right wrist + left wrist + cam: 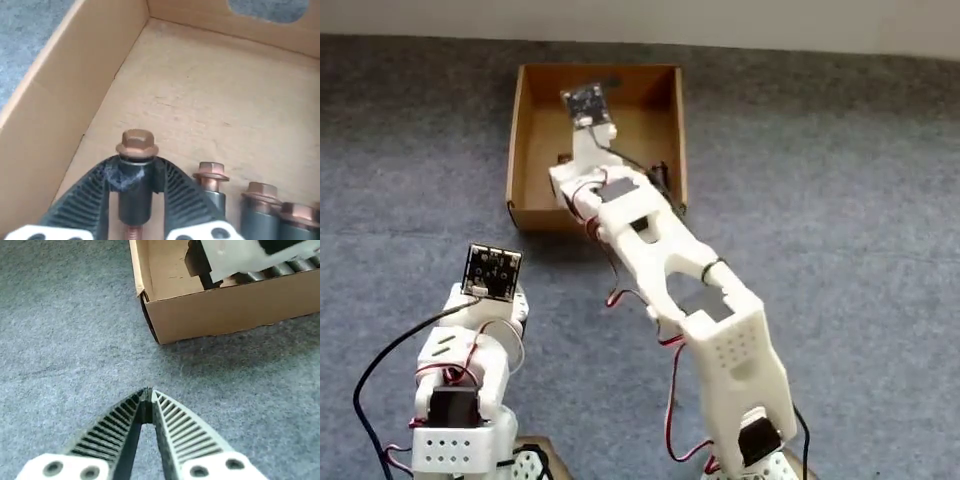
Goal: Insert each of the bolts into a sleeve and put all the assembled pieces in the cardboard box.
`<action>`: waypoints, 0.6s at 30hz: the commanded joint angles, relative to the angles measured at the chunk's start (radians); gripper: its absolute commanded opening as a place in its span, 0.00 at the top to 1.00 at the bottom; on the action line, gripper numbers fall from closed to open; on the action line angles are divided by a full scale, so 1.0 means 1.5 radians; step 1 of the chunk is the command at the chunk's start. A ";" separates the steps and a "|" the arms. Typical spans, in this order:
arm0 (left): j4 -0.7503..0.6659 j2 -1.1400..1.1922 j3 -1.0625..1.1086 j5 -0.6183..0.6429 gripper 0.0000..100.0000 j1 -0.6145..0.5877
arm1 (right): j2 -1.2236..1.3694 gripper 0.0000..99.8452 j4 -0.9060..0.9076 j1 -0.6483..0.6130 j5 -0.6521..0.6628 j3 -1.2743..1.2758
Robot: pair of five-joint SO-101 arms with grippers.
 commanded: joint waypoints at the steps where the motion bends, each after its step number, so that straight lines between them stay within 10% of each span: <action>1: -0.010 -0.003 0.004 -0.006 0.99 -0.006 | 0.014 0.99 -0.018 -0.006 -0.008 -0.044; 18: -0.012 -0.003 0.004 -0.006 0.99 -0.006 | 0.042 0.99 0.047 0.066 -0.008 -0.061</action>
